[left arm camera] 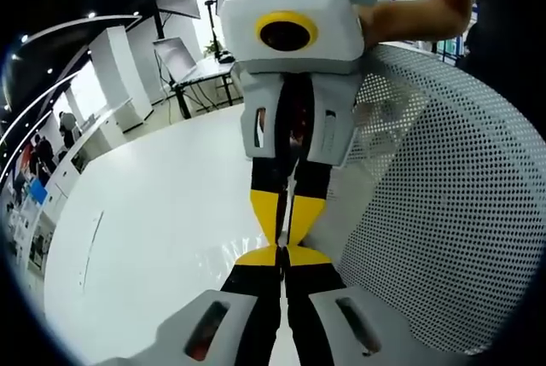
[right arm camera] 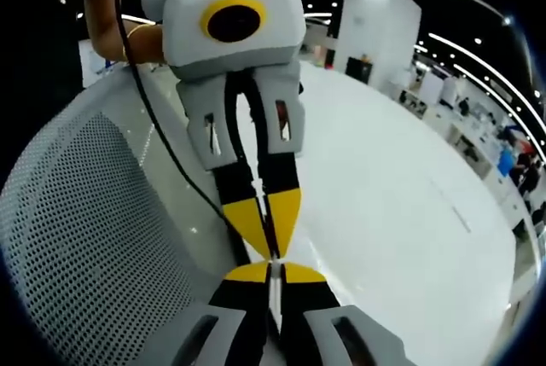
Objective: Open the resealable bag by pulling the two sides of the seal apart until the entire bag opening is separated and visibly accessible.
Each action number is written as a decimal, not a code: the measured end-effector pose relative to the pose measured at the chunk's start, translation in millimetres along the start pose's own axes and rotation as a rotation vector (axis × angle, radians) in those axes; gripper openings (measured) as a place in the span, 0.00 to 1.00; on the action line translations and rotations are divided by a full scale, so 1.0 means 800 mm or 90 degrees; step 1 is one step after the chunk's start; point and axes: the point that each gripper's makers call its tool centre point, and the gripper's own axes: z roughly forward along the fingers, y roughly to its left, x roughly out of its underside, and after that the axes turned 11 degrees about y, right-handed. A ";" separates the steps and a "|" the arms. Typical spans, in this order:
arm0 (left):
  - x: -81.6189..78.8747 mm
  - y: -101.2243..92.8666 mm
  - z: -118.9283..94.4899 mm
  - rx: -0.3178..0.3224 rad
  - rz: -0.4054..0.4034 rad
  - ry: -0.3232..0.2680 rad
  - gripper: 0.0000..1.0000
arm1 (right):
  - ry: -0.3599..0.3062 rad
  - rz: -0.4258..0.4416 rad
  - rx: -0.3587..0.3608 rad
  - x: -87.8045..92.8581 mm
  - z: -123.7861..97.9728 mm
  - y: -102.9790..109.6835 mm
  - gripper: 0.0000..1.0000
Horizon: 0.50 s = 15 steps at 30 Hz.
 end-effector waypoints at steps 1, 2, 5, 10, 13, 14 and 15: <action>0.000 -0.004 0.001 -0.003 0.014 0.001 0.00 | 0.000 0.013 -0.011 0.001 0.001 0.001 0.00; 0.000 -0.004 0.001 -0.004 0.015 0.001 0.00 | -0.002 0.023 -0.017 0.001 0.000 0.003 0.00; -0.001 -0.004 0.000 -0.005 0.015 -0.002 0.00 | -0.004 0.032 -0.021 0.002 0.000 0.002 0.00; 0.001 -0.007 -0.007 0.002 0.023 0.000 0.00 | 0.003 0.034 -0.031 0.004 0.002 0.007 0.00; 0.001 -0.006 -0.008 -0.002 0.022 0.000 0.00 | 0.007 0.032 -0.028 0.005 0.002 0.006 0.00; 0.002 -0.005 -0.010 -0.006 0.024 0.001 0.00 | 0.017 0.036 -0.025 0.010 0.003 0.004 0.00; 0.002 -0.005 -0.011 -0.007 0.024 0.001 0.00 | 0.019 0.036 -0.024 0.011 0.003 0.004 0.00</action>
